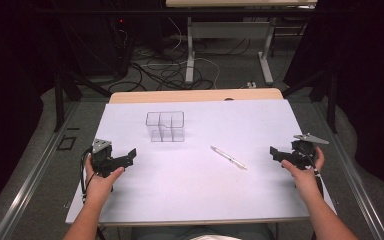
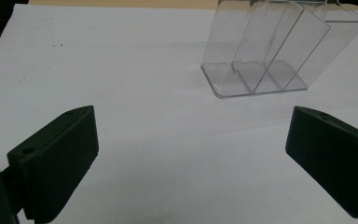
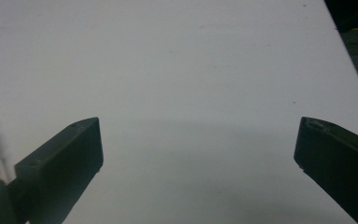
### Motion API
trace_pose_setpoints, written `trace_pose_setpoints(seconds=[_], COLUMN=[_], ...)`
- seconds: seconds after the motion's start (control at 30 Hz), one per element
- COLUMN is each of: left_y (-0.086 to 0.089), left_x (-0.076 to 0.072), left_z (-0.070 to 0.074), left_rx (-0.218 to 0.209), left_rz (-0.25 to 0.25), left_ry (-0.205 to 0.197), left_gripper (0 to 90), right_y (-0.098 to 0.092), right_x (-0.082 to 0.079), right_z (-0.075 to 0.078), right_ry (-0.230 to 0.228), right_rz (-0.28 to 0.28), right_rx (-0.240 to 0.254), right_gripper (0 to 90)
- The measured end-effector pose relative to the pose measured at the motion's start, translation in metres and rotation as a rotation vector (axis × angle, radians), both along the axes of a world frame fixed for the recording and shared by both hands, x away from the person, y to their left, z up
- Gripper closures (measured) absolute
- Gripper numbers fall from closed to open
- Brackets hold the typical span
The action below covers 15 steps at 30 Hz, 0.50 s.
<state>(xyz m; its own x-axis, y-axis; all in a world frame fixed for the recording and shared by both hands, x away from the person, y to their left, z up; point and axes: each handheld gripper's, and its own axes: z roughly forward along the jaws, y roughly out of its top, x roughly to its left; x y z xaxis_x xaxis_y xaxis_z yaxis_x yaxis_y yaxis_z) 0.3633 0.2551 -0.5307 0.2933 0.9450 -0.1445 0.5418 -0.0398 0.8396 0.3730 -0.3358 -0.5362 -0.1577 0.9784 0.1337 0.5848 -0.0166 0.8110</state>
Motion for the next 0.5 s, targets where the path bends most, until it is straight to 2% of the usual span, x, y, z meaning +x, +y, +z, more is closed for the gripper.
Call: trace_pose_setpoints(seconds=[0.13,0.33,0.5], left_y=[-0.002,-0.006,-0.008], left_x=[-0.001,-0.004,-0.003], left_z=[0.002,0.003,0.005], left_rx=[-0.003,0.005,-0.019], left_rz=[0.015,0.003,0.008], left_ry=[-0.008,-0.012,-0.016], left_gripper=[3.8,3.9,3.9], right_y=[0.009,0.019,0.022], right_x=[-0.003,-0.004,-0.007], right_z=[0.000,0.000,0.001], right_ry=[0.002,0.003,-0.007], right_rz=[0.044,0.079,0.091], right_rx=[-0.013,-0.031,-0.046], right_gripper=[4.5,5.5,6.0])
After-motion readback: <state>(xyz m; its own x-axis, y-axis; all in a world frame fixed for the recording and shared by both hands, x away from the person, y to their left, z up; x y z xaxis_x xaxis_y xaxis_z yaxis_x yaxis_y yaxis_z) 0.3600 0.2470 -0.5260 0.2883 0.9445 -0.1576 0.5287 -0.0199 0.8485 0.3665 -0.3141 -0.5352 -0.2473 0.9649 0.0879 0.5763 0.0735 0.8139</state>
